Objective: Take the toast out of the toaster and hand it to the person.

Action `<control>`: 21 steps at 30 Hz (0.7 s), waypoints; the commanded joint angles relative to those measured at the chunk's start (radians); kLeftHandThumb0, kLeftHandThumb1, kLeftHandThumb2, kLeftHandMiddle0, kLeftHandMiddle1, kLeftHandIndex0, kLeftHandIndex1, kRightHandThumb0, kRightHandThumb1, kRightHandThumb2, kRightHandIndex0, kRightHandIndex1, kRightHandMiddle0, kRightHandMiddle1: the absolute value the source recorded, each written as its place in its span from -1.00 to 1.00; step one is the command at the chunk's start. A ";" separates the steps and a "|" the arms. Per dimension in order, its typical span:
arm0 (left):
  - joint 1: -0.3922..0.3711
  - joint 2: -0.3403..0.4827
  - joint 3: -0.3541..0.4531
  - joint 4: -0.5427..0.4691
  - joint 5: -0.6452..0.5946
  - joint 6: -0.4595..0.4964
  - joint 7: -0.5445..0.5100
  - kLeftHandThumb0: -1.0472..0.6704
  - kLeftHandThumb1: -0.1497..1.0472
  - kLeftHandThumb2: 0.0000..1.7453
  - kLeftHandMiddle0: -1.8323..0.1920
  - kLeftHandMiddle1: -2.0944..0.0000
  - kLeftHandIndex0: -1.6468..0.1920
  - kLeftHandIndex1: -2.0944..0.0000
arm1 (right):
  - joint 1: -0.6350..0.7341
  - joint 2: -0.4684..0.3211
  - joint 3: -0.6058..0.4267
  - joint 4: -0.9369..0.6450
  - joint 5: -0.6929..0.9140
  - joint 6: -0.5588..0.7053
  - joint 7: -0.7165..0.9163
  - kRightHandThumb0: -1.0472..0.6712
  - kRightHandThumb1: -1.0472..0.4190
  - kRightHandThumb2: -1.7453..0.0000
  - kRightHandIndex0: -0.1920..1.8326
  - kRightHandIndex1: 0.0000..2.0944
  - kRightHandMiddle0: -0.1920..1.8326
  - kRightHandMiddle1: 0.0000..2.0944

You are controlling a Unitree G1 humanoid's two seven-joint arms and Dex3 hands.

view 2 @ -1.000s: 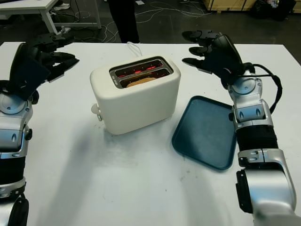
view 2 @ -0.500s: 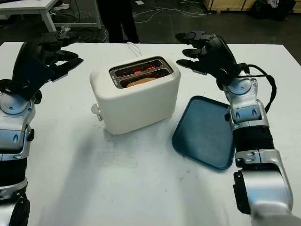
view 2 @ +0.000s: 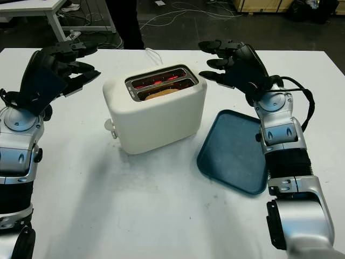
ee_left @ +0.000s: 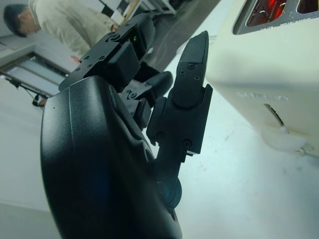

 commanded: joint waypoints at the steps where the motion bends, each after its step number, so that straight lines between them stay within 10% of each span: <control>1: -0.004 -0.001 0.008 -0.013 -0.001 -0.005 0.003 -0.17 0.79 -0.96 0.36 0.24 0.05 0.93 | 0.013 0.003 0.002 -0.020 -0.007 0.013 -0.011 -0.22 -0.81 1.00 -0.15 -0.99 -0.20 -0.99; 21: 0.084 -0.028 0.044 -0.147 0.002 0.055 0.026 -0.28 0.79 -0.91 0.51 0.32 0.18 0.98 | 0.087 0.047 -0.065 -0.130 0.083 0.087 -0.001 -0.13 -0.83 0.94 -0.39 -1.00 -0.39 -1.00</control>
